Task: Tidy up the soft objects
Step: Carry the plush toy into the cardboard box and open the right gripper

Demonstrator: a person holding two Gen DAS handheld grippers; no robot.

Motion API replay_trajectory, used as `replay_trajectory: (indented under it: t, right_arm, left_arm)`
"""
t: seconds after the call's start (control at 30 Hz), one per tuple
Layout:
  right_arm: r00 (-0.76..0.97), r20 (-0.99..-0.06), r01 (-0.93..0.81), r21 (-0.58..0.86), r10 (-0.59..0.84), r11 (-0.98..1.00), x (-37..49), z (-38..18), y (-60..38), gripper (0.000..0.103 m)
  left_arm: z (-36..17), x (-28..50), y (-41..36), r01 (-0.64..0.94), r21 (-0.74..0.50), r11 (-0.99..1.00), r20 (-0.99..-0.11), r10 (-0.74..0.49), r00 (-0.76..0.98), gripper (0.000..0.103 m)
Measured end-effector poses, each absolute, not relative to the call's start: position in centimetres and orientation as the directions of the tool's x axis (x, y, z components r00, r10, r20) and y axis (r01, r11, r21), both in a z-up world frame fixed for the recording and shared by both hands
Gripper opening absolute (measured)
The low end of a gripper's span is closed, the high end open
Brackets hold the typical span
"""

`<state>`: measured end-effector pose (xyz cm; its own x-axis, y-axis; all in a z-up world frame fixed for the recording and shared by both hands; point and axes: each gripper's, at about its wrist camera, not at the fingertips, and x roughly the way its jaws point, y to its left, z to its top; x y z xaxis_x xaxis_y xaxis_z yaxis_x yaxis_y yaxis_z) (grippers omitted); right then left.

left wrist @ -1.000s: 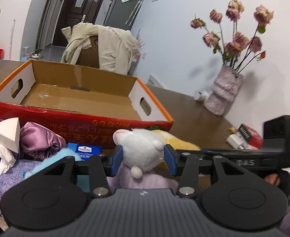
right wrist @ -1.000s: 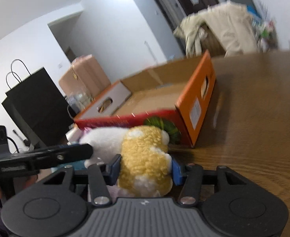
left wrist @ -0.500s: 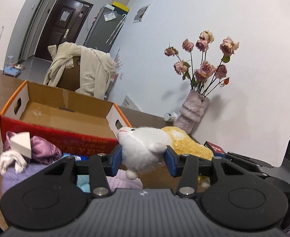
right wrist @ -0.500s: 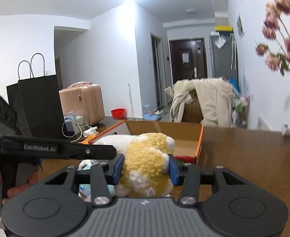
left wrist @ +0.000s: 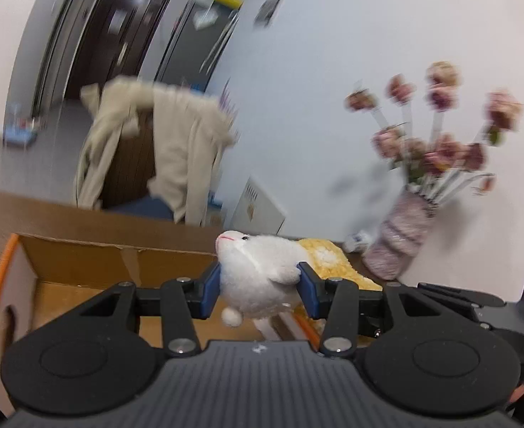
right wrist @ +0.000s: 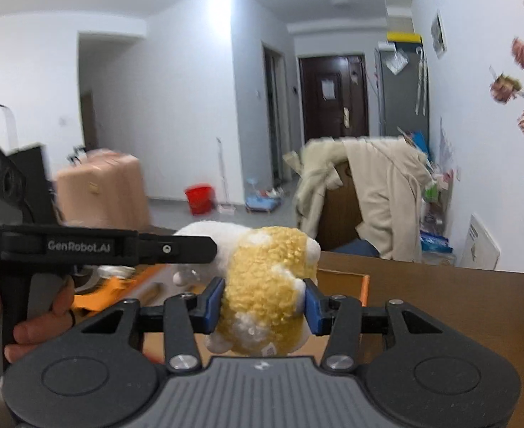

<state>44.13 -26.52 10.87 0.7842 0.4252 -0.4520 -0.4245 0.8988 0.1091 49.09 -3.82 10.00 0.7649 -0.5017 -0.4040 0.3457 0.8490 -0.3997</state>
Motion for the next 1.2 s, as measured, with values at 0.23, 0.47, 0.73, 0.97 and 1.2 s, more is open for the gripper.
replay_trajectory:
  t: [0.23,0.47,0.73,0.97,1.2]
  right_arm:
    - [0.716,-0.598,-0.379,0.100,0.361,0.920,54.3,5.7,-25.2,0.045]
    - [0.714,-0.682,-0.333,-0.128,0.161,0.934,55.0,2.2,-22.1,0.052]
    - [0.714,-0.683,-0.313,-0.118,0.152,0.942,53.8,2.6,-21.9,0.062]
    - [0.777,-0.604,-0.287,-0.089,0.177,0.954,51.3,8.6,-23.6,0.074]
    - [0.850,-0.497,-0.260,-0.106,0.175,0.960,43.0,16.9,-26.7,0.089]
  left_arm:
    - [4.7,57.1,-4.9,0.234,-0.401,0.886,-0.521,-0.431,0.737,0.046]
    - [2.4,57.7,-5.9,0.273,-0.337,0.901,-0.570,-0.426,0.703,0.047]
    - [3.9,56.6,-5.9,0.276,-0.289,0.916,-0.529,-0.394,0.752,0.054]
    - [11.2,51.2,-3.5,0.256,-0.238,0.937,-0.452,-0.340,0.825,0.062]
    - [18.6,41.0,0.9,0.247,-0.116,0.962,-0.337,-0.272,0.901,0.080]
